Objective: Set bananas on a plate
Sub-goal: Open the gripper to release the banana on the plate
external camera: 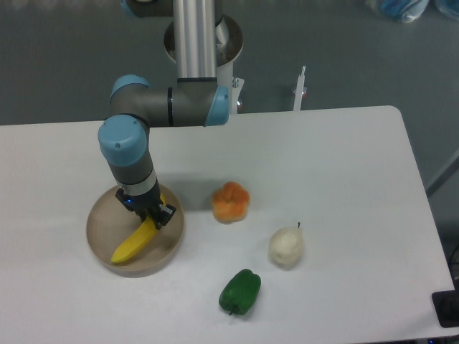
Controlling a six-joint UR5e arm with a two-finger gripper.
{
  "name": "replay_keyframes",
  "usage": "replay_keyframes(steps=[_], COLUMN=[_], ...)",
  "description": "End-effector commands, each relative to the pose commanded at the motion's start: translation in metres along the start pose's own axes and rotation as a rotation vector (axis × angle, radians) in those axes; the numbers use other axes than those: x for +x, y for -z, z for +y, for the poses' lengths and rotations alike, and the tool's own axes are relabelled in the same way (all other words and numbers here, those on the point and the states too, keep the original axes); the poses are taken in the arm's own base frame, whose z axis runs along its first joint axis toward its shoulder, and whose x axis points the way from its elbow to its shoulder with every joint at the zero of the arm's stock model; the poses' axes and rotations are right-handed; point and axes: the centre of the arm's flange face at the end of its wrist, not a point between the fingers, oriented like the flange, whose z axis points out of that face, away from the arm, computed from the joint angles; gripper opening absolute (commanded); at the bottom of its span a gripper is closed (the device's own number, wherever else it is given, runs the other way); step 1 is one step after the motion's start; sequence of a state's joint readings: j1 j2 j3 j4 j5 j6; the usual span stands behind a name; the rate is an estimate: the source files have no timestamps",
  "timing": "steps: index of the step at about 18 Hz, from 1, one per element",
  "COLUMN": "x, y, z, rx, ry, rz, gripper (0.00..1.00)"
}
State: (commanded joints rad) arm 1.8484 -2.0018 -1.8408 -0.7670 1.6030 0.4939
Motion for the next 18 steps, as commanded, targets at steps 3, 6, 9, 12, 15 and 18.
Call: replay_keyframes(steps=[3, 6, 9, 12, 15, 18], x=[0.0, -0.001, 0.0, 0.001, 0.001, 0.0], y=[0.0, -0.001, -0.001, -0.002, -0.007, -0.01], z=[0.0, -0.001, 0.0, -0.001, -0.001, 0.0], rx=[0.0, 0.0, -0.001, -0.003, -0.01, -0.015], ry=[0.002, 0.002, 0.0, -0.003, -0.002, -0.002], rz=[0.0, 0.0, 0.001, 0.002, 0.004, 0.008], gripper=[0.26, 0.27, 0.28, 0.28, 0.28, 0.28])
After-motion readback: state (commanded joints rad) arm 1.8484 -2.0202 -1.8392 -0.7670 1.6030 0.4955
